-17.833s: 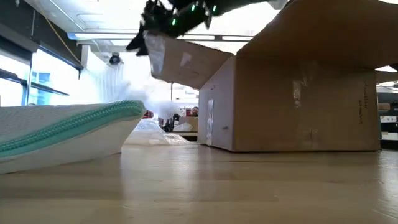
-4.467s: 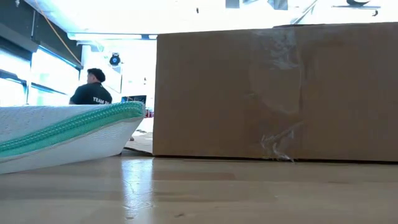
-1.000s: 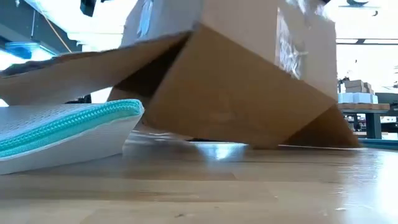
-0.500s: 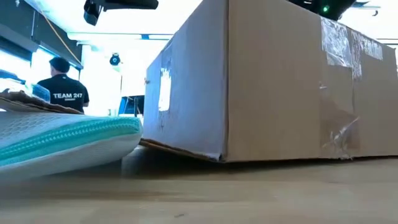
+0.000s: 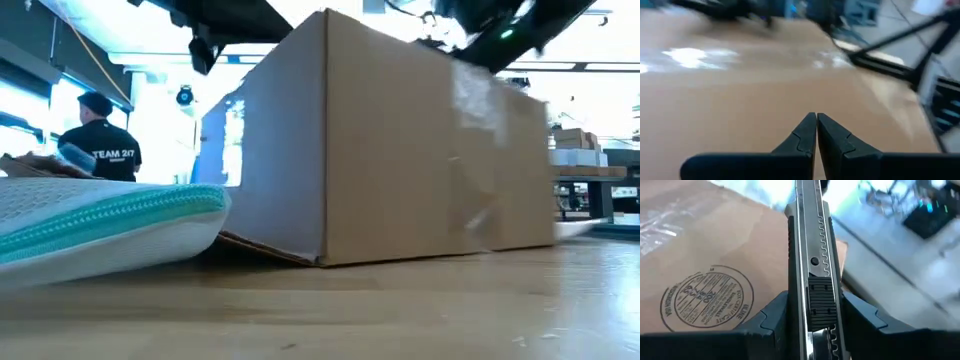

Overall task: Unpack boxes
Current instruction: Break down cardboard box until it is fully flat

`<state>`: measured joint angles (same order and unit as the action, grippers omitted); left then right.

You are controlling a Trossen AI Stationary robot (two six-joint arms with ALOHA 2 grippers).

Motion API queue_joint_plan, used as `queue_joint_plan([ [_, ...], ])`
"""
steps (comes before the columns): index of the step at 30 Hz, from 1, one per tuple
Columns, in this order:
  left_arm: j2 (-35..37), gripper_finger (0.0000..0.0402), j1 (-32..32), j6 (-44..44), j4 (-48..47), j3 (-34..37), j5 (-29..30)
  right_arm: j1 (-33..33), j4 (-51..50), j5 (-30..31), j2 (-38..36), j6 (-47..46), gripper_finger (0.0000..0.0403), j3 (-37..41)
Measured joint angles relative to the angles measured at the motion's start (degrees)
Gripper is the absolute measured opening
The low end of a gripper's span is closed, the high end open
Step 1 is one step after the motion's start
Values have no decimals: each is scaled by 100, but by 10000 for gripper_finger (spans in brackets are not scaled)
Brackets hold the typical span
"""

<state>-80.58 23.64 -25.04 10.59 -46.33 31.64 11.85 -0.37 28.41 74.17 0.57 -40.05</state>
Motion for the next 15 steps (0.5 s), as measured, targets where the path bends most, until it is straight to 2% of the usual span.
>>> queue_joint_plan([
  [3, -298, 0, 87, -338, 38, 0, -123, 486, 1105, -616, 623, 534, 124, -187],
  [7, -754, 0, 220, -660, 501, -17, 500, 873, 1550, -1042, 1407, 952, 124, -923],
  [11, -1049, 0, 328, -879, 858, -22, 1311, 766, 821, -1038, 1661, 1548, 124, -1906],
  [15, -1202, 0, 353, -926, 1084, -13, 1932, 253, -145, -708, 1357, 1786, 124, -2905],
])
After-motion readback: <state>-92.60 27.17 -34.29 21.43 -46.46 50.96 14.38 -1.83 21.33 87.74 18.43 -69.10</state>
